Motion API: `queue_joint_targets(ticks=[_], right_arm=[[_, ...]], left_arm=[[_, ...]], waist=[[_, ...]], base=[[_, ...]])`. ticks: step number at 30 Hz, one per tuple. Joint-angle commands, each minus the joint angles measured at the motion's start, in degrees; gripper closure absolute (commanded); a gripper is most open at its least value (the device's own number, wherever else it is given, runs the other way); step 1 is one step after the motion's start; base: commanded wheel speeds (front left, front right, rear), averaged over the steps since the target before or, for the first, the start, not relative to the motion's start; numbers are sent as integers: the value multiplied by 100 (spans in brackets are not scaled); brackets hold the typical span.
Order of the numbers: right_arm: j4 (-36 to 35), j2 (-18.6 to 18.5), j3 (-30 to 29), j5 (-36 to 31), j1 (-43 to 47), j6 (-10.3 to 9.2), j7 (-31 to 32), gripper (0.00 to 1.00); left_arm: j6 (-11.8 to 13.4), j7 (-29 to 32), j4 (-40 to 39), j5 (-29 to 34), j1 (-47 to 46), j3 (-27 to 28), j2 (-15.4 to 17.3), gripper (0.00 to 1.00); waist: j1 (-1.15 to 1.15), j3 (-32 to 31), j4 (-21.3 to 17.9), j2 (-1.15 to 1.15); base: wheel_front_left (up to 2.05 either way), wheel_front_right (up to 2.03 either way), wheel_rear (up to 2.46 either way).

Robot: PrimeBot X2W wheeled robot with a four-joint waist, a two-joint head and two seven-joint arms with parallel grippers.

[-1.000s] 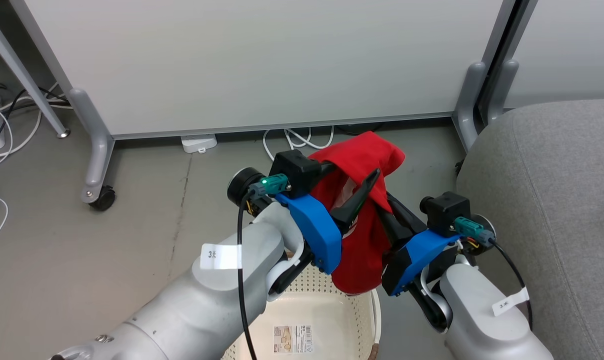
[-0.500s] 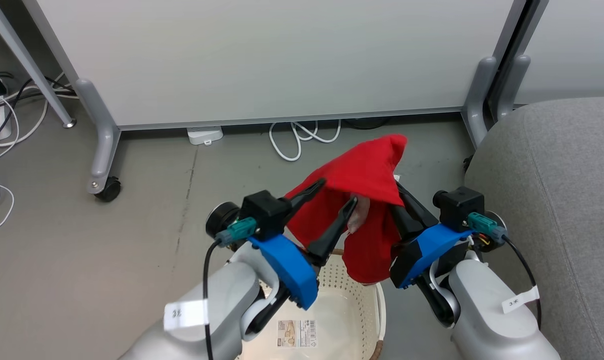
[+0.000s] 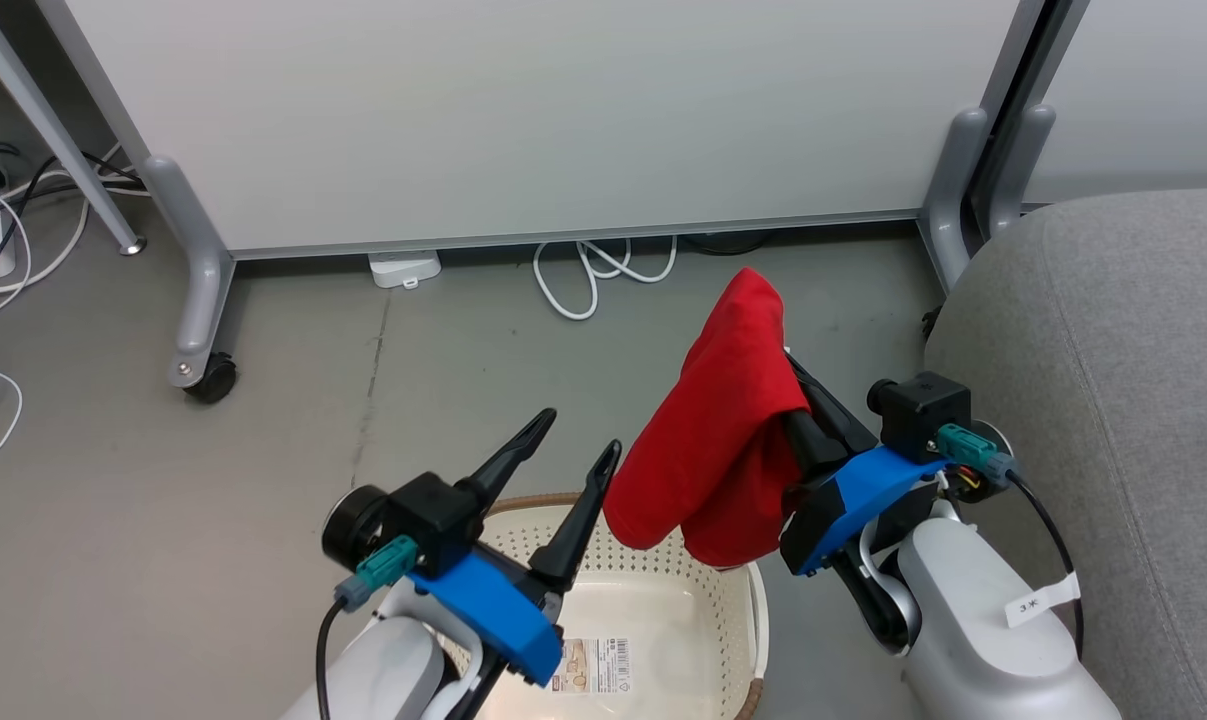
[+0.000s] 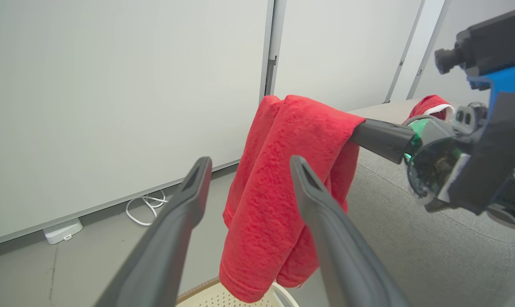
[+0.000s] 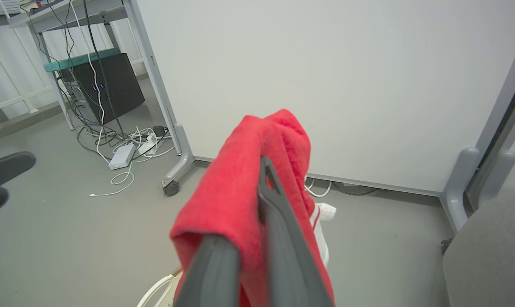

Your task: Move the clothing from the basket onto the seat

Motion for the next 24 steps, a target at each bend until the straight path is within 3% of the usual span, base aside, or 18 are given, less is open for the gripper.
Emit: queue_joint_targets(ticks=[1,16,24], right_arm=[[-23,-2,-22,-30,71,1,-20,100],[5,-2,-55,21,129,1,-20,100],[-24,-2,-150,29,153,1,-21,100]], left_arm=[[-10,-15,-40,63,96,77,13,0],[-10,-15,-114,358,662,552,-75,0],[-10,-15,-132,393,734,573,-74,0]], waist=[[0,-5,3,0],[0,-77,-51,0],[0,-98,-326,0]], base=[[0,0,0],[0,0,0],[0,0,0]])
